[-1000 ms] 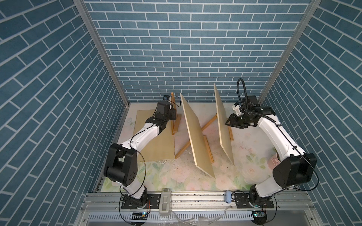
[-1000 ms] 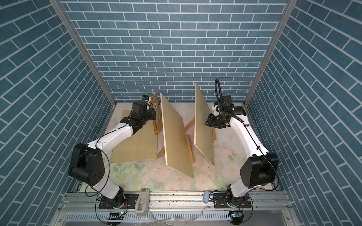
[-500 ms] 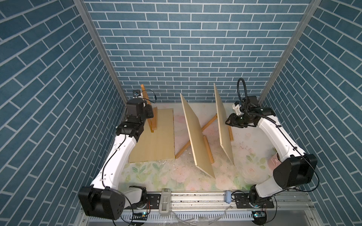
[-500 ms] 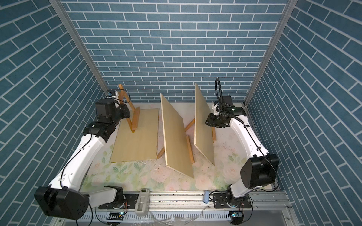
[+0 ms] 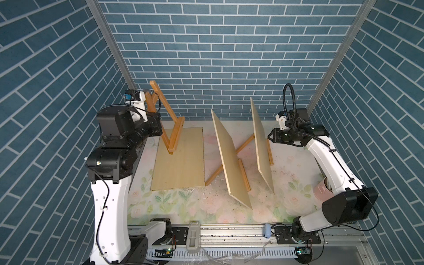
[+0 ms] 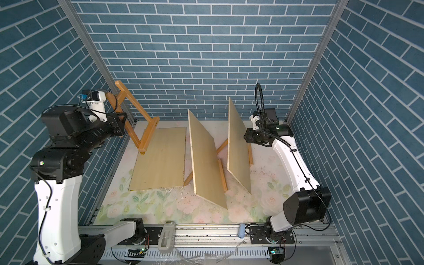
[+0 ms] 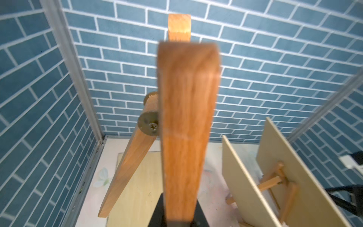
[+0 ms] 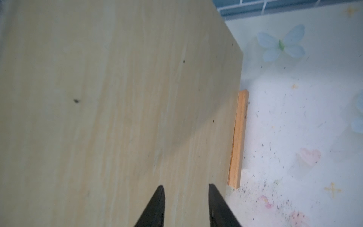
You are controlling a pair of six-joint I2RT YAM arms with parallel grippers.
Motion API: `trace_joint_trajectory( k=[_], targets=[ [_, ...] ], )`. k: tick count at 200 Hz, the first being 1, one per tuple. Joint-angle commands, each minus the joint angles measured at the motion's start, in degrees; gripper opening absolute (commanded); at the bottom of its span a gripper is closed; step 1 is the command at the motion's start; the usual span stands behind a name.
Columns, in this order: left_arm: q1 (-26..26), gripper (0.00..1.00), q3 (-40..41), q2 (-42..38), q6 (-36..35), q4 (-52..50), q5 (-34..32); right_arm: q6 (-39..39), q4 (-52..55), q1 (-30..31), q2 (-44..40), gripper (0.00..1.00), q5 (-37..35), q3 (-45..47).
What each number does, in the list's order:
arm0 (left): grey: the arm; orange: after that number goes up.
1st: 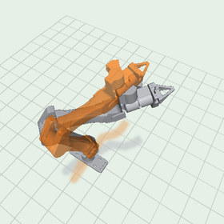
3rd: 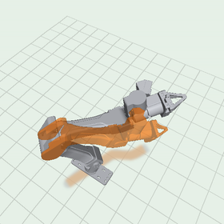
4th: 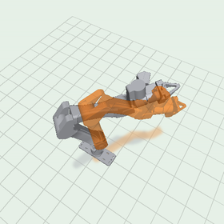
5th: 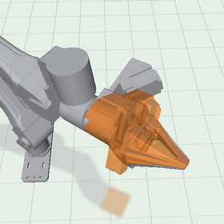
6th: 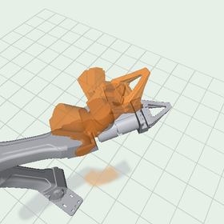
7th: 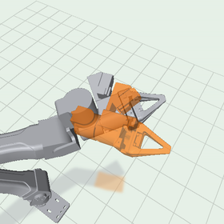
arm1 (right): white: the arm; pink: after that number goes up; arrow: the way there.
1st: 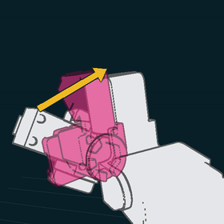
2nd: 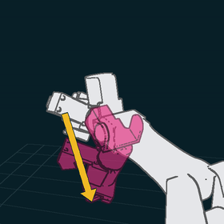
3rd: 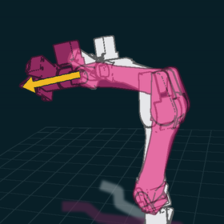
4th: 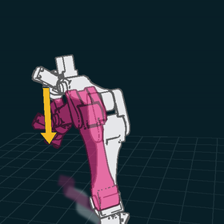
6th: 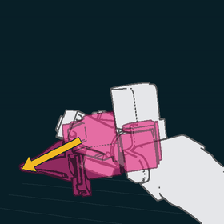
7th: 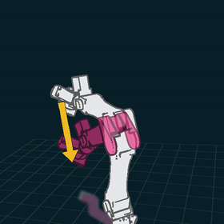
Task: Disassemble the easel
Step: Place the easel at the corner of the board.
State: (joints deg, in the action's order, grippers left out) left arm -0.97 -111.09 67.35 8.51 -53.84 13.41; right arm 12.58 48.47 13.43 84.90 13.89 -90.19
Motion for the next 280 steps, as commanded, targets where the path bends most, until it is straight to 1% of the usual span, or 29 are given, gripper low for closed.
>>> trace_joint_trajectory(
  k=[1, 25, 50, 69, 97, 125, 142, 161, 178, 209, 232, 280],
  targets=[
    [0.27, 0.00, -8.33, 1.57, -0.02, -4.03, 9.27, -3.26, -4.27, -0.23, -4.88, 0.38, -1.40, -0.72],
    [0.27, 0.00, -14.39, 3.00, 1.68, -4.81, 13.44, -2.92, -8.79, -0.24, -8.96, 0.36, -0.53, 0.38],
    [0.27, 0.00, -17.13, 4.79, 3.73, -3.79, 17.36, -2.03, -14.60, 0.81, -12.58, 0.34, 1.71, 0.00],
    [0.20, 0.00, -16.99, 6.01, 6.02, -1.02, 21.17, -2.20, -15.06, 3.76, -12.12, 0.33, 2.98, -4.39],
    [0.27, 0.00, -15.85, 7.31, 10.16, 4.62, 25.67, -3.36, -16.91, 11.06, -9.92, 0.32, 2.01, -10.62],
    [0.26, 0.00, -14.08, 8.18, 13.71, 9.55, 28.77, -5.75, -19.66, 19.47, -6.28, 0.32, 0.61, -16.55],
    [0.18, 0.00, -13.30, 8.43, 15.39, 12.32, 30.04, -7.89, -19.60, 24.16, -2.52, 0.32, 0.28, -21.15],
    [0.05, 0.00, -12.68, 8.58, 16.78, 14.58, 30.96, -11.00, -18.21, 28.56, 2.25, 0.33, -0.57, -26.70],
    [-0.25, 0.00, -12.67, 9.01, 17.45, 15.26, 31.74, -13.61, -16.80, 31.56, 6.48, 0.33, -2.69, -32.12],
    [-1.72, 0.00, -11.91, 9.33, 17.51, 15.26, 32.03, -17.46, -14.09, 34.99, 13.53, 0.33, -4.00, -42.20],
    [-3.24, 0.00, -10.92, 9.37, 17.20, 15.24, 31.93, -18.20, -11.61, 36.08, 17.87, 0.33, -3.83, -48.56],
    [-5.08, 0.00, -10.76, 9.91, 16.82, 15.35, 32.19, -19.07, -11.63, 36.87, 21.07, 0.35, -4.80, -51.81]
  ],
)
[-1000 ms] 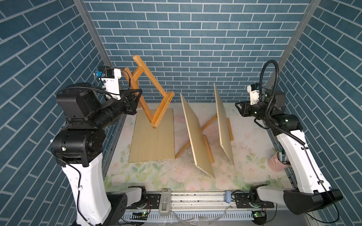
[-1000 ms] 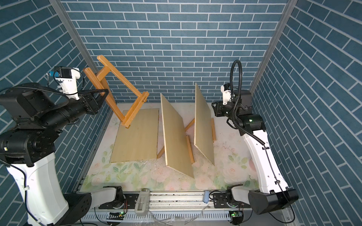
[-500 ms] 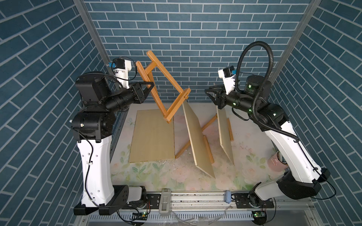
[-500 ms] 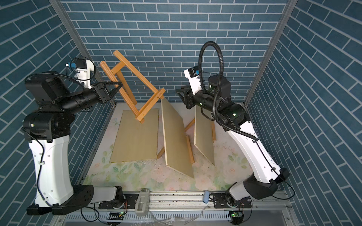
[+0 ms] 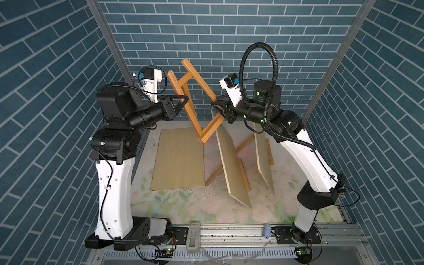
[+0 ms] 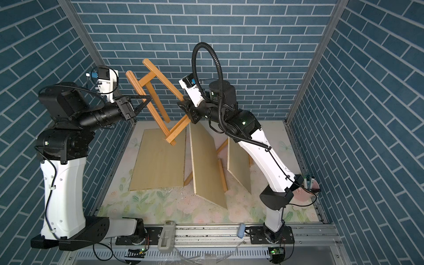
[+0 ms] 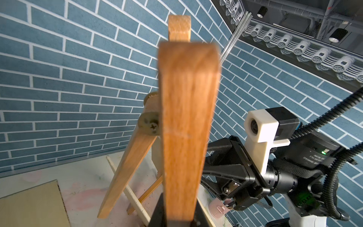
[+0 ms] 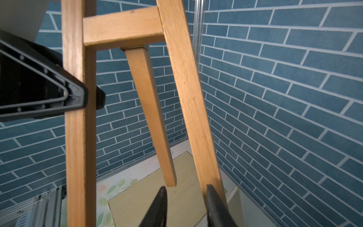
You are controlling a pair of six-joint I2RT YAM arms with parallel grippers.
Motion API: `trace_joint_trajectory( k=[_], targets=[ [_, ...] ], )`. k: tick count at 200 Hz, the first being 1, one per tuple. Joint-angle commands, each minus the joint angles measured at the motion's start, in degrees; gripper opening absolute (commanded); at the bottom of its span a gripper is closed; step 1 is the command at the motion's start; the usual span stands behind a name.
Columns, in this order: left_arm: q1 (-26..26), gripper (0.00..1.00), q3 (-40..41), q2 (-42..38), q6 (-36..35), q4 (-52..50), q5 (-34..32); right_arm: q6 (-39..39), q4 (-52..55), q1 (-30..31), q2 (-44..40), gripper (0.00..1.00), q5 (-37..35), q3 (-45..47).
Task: Disassemble the easel
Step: Place the easel at the corner of the board.
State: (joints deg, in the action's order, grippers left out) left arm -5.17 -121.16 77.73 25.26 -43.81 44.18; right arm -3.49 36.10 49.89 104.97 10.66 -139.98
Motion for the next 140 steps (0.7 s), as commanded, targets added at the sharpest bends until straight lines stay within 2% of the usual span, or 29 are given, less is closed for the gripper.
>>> trace_joint_trajectory(
  k=[1, 87, 140],
  targets=[
    [-0.93, 0.00, -0.67, -0.43, 0.11, 5.32, 1.42, -3.06, 0.78, 0.44, 1.01, 0.35, -1.54, -2.08],
    [-1.86, 0.00, -1.90, 0.58, 0.29, 5.37, 4.32, -6.74, -0.32, 0.65, 1.92, 0.35, -7.77, -2.22],
    [-1.95, 0.00, -2.65, 0.93, 0.43, 5.61, 5.32, -7.89, -0.41, 0.57, 2.78, 0.36, -8.98, -2.22]
  ],
)
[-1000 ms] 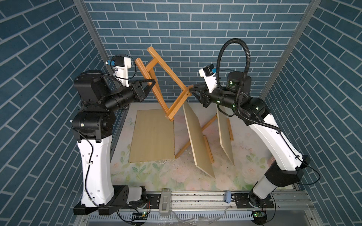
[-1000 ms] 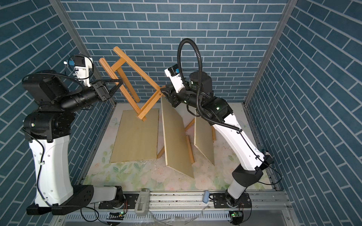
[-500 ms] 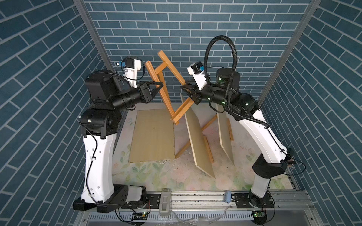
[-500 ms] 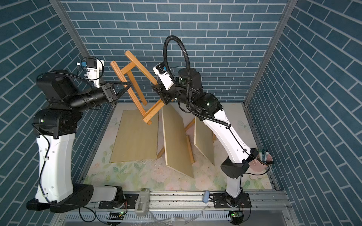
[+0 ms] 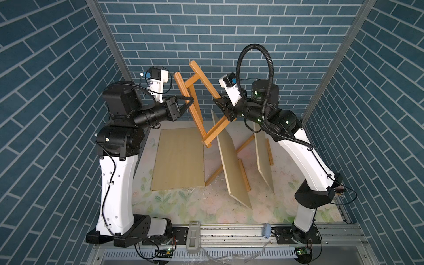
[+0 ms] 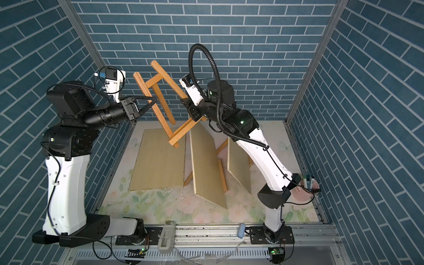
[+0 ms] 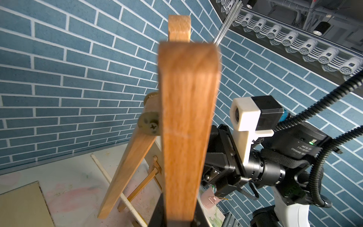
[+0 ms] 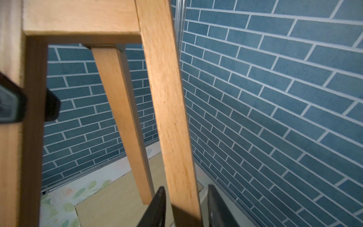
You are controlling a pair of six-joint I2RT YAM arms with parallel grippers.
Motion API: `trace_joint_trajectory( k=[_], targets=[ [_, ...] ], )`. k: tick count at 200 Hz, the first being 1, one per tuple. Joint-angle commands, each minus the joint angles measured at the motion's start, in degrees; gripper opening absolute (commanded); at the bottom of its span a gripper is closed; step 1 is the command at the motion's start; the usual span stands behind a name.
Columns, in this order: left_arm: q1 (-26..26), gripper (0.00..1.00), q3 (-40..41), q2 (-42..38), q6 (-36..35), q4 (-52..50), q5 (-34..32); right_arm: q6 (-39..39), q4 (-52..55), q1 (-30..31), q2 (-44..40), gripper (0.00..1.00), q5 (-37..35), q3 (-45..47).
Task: Disassemble the easel
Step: Place the easel at the corner of the board.
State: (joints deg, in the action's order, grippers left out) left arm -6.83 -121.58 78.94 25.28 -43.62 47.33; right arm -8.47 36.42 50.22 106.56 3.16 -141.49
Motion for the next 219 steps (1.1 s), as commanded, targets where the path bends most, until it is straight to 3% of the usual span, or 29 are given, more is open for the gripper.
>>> trace_joint_trajectory(
  k=[1, 23, 45, 107, 129, 145, 180, 219],
  targets=[
    [-0.29, 0.00, -2.25, -0.28, 0.44, 5.40, 2.21, -2.93, -0.74, 0.24, 1.19, 0.36, -1.53, -0.72],
    [-0.29, 0.00, -2.28, -0.45, 0.08, 4.97, 2.24, -3.07, -0.57, 0.30, 1.28, 0.33, -1.52, -0.72],
    [-0.29, 0.00, -2.04, -0.31, -0.35, 4.52, 1.75, -3.04, -0.47, 0.28, 0.70, 0.22, -1.23, -0.47],
    [-0.29, 0.00, -1.02, -0.45, -1.34, 3.46, -0.56, -3.07, -2.27, 0.22, -2.61, 0.06, -2.36, 3.35],
    [-0.29, 0.12, -0.43, -0.53, -1.29, 3.40, -1.09, -2.03, -2.86, -0.14, -3.69, 0.05, -3.74, 3.39],
    [-0.29, 0.26, -0.07, -0.77, -1.71, 2.94, -1.54, 0.13, -3.35, -1.41, -4.83, 0.03, -4.28, 3.16],
    [-0.29, 0.43, 0.06, -1.66, -4.47, -0.64, -4.67, 6.96, -4.07, -6.29, -7.88, 0.02, -5.13, 2.68],
    [-0.23, 0.46, -0.65, -2.04, -7.67, -5.50, -8.75, 5.95, -1.13, -10.61, -12.20, 0.03, -14.15, 1.69]
  ],
)
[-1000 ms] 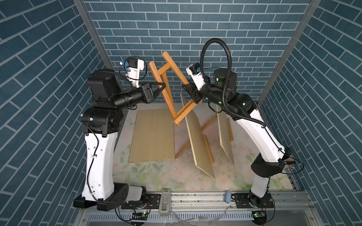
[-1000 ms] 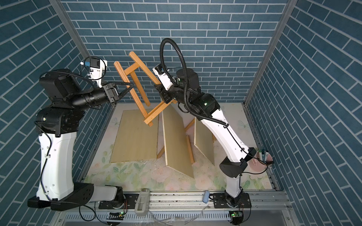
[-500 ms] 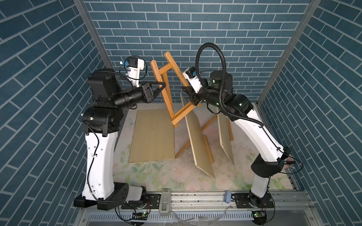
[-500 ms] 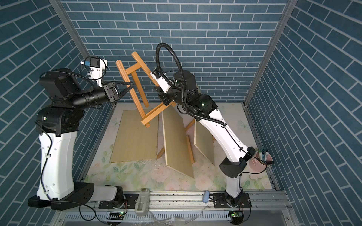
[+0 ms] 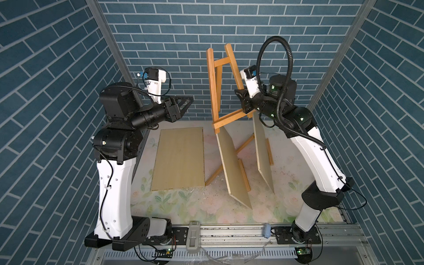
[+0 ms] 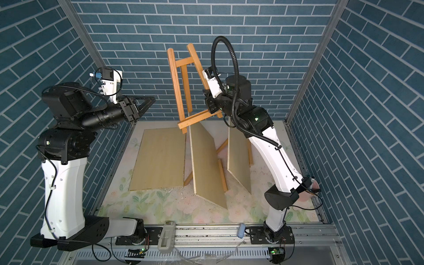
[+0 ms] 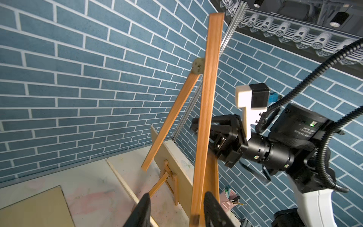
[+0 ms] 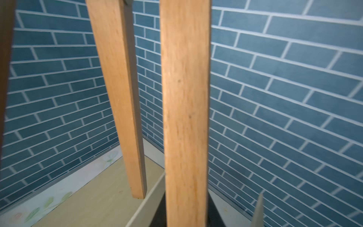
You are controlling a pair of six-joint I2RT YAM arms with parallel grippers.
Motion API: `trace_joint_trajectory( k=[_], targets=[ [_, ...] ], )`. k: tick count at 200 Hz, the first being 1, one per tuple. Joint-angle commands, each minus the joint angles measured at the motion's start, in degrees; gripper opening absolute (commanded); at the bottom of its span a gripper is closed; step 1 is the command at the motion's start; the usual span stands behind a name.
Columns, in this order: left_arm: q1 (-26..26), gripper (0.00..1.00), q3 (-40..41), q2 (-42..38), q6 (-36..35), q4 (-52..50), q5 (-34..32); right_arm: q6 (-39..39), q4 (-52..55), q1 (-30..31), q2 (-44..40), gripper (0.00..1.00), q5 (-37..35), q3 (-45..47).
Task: Disassemble the easel
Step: Place the easel at the corner of the board.
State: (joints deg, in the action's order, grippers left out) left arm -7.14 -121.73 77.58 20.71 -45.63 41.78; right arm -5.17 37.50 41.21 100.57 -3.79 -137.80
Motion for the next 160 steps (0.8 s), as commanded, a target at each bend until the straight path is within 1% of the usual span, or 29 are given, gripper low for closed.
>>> trace_joint_trajectory(
  k=[1, 25, 52, 82, 97, 132, 146, 160],
  targets=[
    [0.05, 0.46, -0.56, -0.73, -3.16, -3.54, -3.28, 2.50, -2.09, -1.72, -6.37, 0.03, -7.51, -2.02],
    [0.10, 0.45, -1.20, -0.50, -3.95, -5.31, -4.33, -0.35, 0.16, -4.49, -10.37, 0.03, -16.22, -1.40],
    [0.10, 0.45, -1.34, -0.26, -4.63, -5.53, -5.37, -1.68, 1.21, -8.31, -16.60, 0.01, -24.20, 3.20],
    [0.10, 0.45, -1.75, 1.02, -4.91, -5.64, -5.48, -3.72, 12.02, -11.27, -18.67, 0.01, -36.73, 2.67],
    [0.12, 0.44, -1.50, 1.56, -5.20, -5.55, -5.78, -3.21, 16.43, -12.82, -20.47, 0.01, -40.88, 5.48],
    [0.11, 0.44, -1.53, 3.01, -6.62, -6.68, -7.48, -0.20, 21.96, -18.40, -26.62, 0.01, -43.76, 17.64],
    [0.19, 0.44, -1.41, 3.37, -7.01, -6.80, -7.85, 1.85, 24.05, -21.98, -28.47, 0.01, -42.15, 22.20],
    [0.27, 0.44, -1.09, 3.71, -7.33, -6.84, -8.10, 3.91, 24.73, -25.81, -30.47, 0.01, -38.64, 27.19]
  ],
)
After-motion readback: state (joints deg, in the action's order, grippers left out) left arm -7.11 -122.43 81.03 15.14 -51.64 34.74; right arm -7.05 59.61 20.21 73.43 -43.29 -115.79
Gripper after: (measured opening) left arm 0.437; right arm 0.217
